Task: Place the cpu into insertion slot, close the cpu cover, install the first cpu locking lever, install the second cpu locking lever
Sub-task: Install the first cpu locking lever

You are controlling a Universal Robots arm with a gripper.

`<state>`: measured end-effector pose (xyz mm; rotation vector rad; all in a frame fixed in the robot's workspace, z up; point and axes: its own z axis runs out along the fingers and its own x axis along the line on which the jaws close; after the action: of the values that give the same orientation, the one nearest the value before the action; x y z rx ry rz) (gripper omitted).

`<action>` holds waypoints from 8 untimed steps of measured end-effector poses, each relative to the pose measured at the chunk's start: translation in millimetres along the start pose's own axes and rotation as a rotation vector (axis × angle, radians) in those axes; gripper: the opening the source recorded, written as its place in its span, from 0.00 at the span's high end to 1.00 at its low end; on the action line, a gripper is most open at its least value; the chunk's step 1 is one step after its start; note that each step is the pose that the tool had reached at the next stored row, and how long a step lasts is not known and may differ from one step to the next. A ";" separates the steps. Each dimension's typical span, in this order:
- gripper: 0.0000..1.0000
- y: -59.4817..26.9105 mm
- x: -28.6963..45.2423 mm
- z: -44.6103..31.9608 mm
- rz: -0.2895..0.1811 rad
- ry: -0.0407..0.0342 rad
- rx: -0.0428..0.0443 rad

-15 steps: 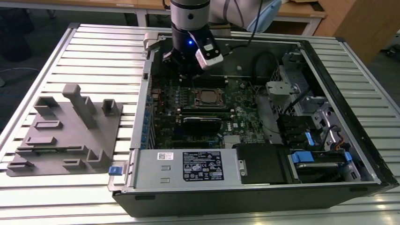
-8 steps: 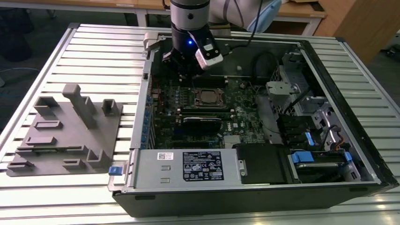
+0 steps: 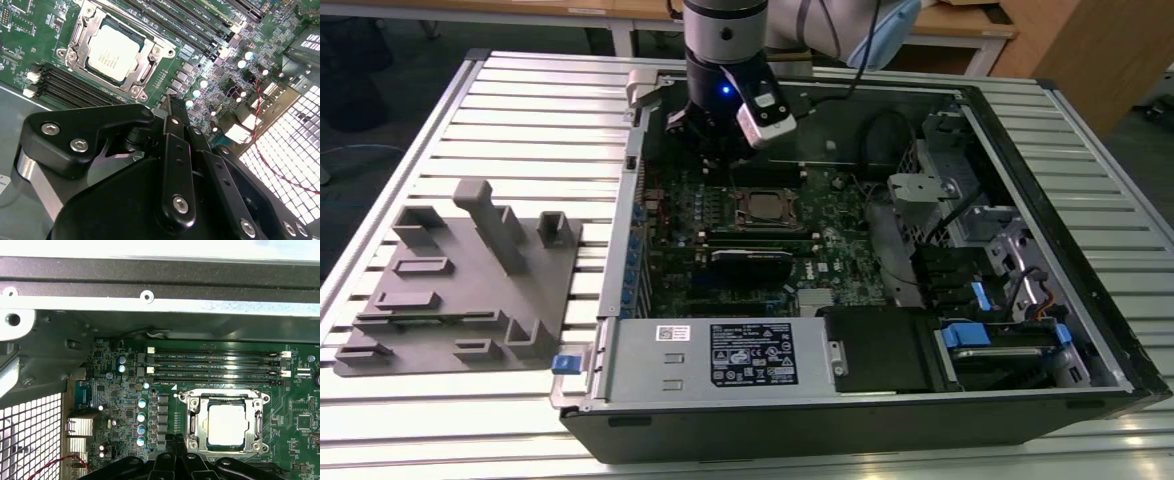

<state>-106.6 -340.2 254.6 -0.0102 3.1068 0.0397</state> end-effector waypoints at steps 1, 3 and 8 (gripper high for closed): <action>0.89 0.1 -0.1 -1.4 0.000 -0.0001 -0.0001; 0.89 0.2 -0.2 -4.5 0.000 -0.0001 -0.0002; 0.89 0.2 0.8 -4.7 0.000 -0.0003 -0.0002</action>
<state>-107.5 -340.1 259.3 -0.0099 3.1065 0.0401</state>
